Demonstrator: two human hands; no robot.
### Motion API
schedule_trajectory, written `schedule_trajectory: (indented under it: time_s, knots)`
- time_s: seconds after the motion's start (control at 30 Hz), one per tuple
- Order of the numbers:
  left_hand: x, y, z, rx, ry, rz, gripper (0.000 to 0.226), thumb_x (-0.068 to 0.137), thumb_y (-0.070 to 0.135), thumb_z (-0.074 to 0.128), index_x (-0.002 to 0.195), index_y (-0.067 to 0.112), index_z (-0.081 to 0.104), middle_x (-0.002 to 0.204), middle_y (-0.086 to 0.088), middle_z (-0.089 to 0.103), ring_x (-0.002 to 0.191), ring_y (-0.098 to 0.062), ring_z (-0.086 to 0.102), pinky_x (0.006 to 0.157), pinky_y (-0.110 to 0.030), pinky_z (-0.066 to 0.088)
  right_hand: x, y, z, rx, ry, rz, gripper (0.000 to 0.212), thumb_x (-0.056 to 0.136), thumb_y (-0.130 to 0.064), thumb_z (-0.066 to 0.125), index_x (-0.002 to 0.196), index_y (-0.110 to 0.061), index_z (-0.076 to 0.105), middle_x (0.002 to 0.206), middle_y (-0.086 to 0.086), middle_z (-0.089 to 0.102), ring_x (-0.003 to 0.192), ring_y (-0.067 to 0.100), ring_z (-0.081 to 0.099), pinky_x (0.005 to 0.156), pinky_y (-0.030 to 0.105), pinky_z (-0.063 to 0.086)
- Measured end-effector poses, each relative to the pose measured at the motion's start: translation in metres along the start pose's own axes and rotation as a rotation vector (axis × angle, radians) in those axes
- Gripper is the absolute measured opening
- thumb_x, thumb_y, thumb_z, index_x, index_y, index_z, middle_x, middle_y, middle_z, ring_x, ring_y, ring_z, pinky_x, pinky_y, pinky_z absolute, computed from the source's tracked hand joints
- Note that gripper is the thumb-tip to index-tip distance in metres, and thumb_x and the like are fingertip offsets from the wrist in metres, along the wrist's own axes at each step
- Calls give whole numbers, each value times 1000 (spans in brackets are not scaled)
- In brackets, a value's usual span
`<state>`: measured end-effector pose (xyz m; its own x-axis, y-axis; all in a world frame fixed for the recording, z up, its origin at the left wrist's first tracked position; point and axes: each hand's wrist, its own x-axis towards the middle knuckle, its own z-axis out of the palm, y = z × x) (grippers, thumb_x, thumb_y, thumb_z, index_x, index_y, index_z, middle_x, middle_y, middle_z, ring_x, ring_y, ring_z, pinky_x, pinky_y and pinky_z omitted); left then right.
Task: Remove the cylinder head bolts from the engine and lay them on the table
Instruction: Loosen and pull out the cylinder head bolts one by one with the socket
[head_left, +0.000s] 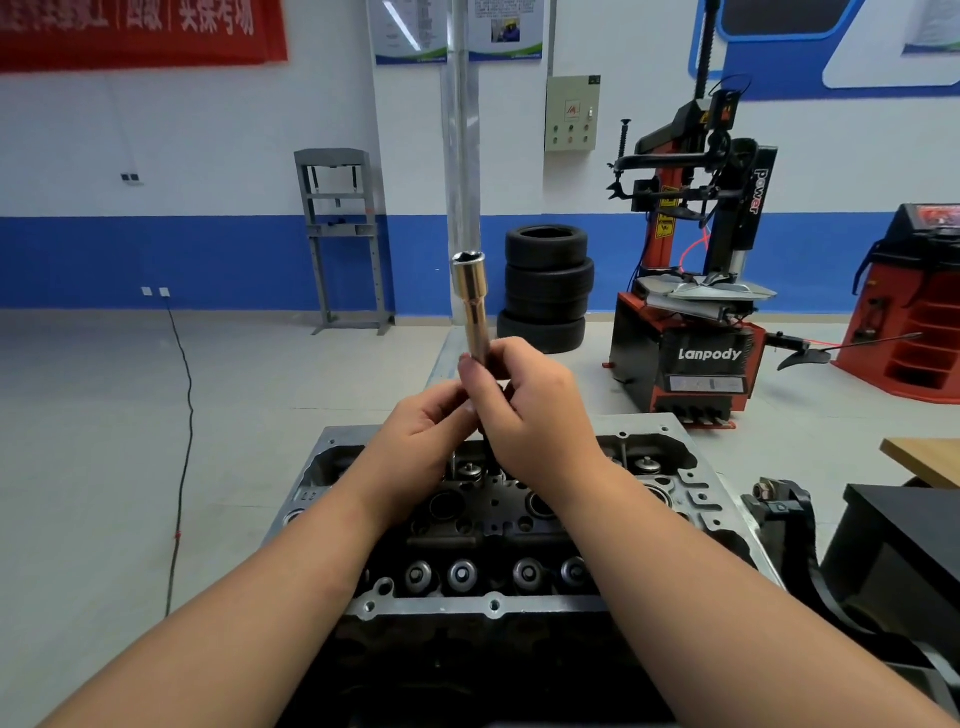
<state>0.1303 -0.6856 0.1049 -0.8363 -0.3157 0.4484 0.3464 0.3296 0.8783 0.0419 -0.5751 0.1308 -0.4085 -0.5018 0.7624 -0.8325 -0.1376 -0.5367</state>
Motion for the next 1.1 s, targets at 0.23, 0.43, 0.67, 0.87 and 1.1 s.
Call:
schedule_trajectory:
  time_s: [0.23, 0.43, 0.67, 0.87, 1.1]
  knots:
    - [3, -4, -1, -31, 26, 8, 28, 91, 49, 71, 120, 47, 71, 116, 5, 76, 110, -15, 73, 84, -26, 60, 0, -1, 0, 27, 60, 19, 20, 92, -31, 71, 91, -13, 63, 84, -4, 67, 82, 14, 66, 75, 42, 55]
    - [1, -2, -1, 8, -16, -36, 30, 101, 52, 55, 123, 38, 71, 120, 6, 76, 118, -12, 69, 96, -32, 55, 0, 0, 0, 20, -62, 21, 24, 102, -28, 55, 87, -12, 63, 69, -4, 59, 69, 18, 58, 66, 48, 49]
    - [5, -1, 1, -2, 21, -14, 22, 94, 50, 68, 115, 52, 71, 116, 8, 77, 110, -11, 73, 83, -23, 59, 1, 1, 1, 26, 69, 54, 19, 90, -37, 72, 89, -22, 59, 82, -13, 66, 76, 4, 63, 67, 28, 53]
    - [1, -3, -2, -27, -6, -46, 29, 103, 48, 55, 126, 40, 70, 124, 5, 75, 121, -15, 68, 100, -35, 53, 1, 1, 1, 33, -9, 20, 18, 101, -28, 55, 99, -14, 67, 79, -6, 67, 76, 11, 64, 71, 40, 54]
    - [4, -3, 0, -2, 63, 10, 23, 87, 49, 72, 110, 48, 73, 109, 4, 78, 103, -15, 75, 80, -28, 60, 0, 3, 2, -14, 80, -49, 14, 92, -31, 70, 93, -19, 62, 83, -13, 65, 78, 6, 62, 68, 20, 50]
